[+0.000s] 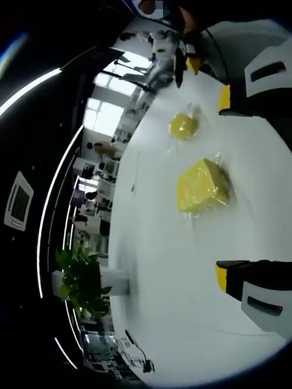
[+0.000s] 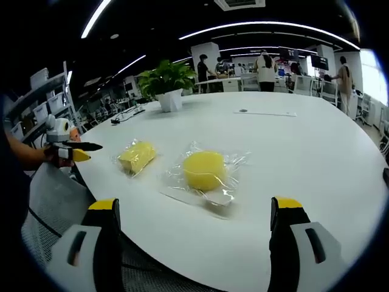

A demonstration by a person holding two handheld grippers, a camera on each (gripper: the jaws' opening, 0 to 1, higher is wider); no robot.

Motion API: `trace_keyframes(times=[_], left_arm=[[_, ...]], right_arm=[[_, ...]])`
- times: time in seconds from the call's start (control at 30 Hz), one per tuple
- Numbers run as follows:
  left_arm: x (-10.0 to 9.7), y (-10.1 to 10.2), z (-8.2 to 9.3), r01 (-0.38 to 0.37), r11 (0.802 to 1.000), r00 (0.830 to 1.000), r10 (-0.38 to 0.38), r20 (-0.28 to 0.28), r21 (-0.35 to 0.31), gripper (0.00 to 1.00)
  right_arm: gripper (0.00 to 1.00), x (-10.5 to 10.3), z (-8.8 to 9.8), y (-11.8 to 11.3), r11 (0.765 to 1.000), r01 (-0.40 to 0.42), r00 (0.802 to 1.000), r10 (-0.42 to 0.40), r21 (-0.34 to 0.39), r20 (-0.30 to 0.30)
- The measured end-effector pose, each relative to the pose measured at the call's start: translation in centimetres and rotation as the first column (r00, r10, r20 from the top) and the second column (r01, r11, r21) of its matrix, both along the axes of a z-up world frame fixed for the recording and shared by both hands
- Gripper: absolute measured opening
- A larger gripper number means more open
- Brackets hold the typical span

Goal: Compare the silicone blocks by pressing each to a similar depth, holding the contact briefly, and releasing to observe deformation and rebound differences across the visible hardness samples.

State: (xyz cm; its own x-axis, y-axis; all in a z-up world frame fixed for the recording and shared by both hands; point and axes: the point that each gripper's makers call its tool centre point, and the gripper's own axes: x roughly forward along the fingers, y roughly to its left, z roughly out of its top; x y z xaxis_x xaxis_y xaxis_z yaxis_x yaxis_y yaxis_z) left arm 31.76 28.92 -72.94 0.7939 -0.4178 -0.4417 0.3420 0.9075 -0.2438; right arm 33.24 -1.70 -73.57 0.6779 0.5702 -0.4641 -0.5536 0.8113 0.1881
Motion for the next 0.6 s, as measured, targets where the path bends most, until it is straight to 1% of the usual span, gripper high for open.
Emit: trace_keyframes(times=[0.07,0.1,0.13,0.2,0.27,0.3,0.37,0.43,0.47,0.5,0.57,0.6], left_arm=[[-0.16,0.03,0.10,-0.007,1.000,1.000,0.007,0.001,-0.006,1.00],[-0.04,0.37,0.09,-0.029,0.999,1.000,0.029,-0.007,-0.023,1.00],[0.14,0.53,0.15,-0.035,0.999,0.999,0.034,-0.009,-0.029,1.00],[0.07,0.23,0.23,-0.018,0.999,1.000,0.019,0.002,-0.027,1.00],[-0.09,-0.10,0.14,-0.005,0.999,1.000,0.005,-0.003,-0.033,1.00],[-0.06,-0.16,0.22,-0.007,0.999,1.000,0.007,-0.006,-0.041,1.00],[-0.02,-0.16,0.62,-0.010,0.999,1.000,0.010,0.013,-0.038,1.00],[-0.14,-0.03,0.43,-0.018,0.999,1.000,0.018,0.005,-0.044,0.99],[-0.08,0.20,0.32,-0.033,0.998,0.999,0.032,-0.008,-0.060,0.99],[0.09,0.35,0.45,-0.037,0.997,0.999,0.037,-0.004,-0.063,0.99],[0.14,0.23,0.66,-0.029,0.998,0.999,0.030,0.014,-0.055,0.99],[-0.11,0.02,0.49,-0.022,0.999,1.000,0.022,0.006,-0.049,0.99]], right_arm=[[0.96,-0.12,-0.11,0.11,1.000,-0.011,1.000,0.011,-0.011,0.001],[0.96,-0.13,-0.09,0.12,1.000,-0.014,1.000,0.014,-0.012,0.005],[0.96,-0.06,-0.08,0.08,1.000,-0.011,1.000,0.011,-0.011,0.006],[0.96,0.01,-0.17,-0.02,1.000,-0.003,1.000,0.003,-0.011,-0.002],[0.96,-0.09,-0.17,-0.04,1.000,-0.005,1.000,0.005,-0.019,-0.001],[0.96,-0.12,-0.16,-0.03,1.000,-0.007,1.000,0.007,-0.019,-0.002],[0.96,-0.08,-0.24,0.03,1.000,-0.008,1.000,0.008,-0.019,-0.008],[0.96,-0.22,-0.42,0.24,0.999,-0.025,1.000,0.025,-0.023,-0.012],[0.96,-0.32,-0.38,0.35,0.999,-0.032,0.999,0.032,-0.023,-0.010],[0.96,-0.36,-0.37,0.38,0.999,-0.034,0.999,0.034,-0.025,-0.010],[0.96,-0.23,-0.41,0.29,0.999,-0.026,1.000,0.026,-0.023,-0.011],[0.96,-0.22,-0.44,0.25,1.000,-0.022,1.000,0.022,-0.022,-0.013]])
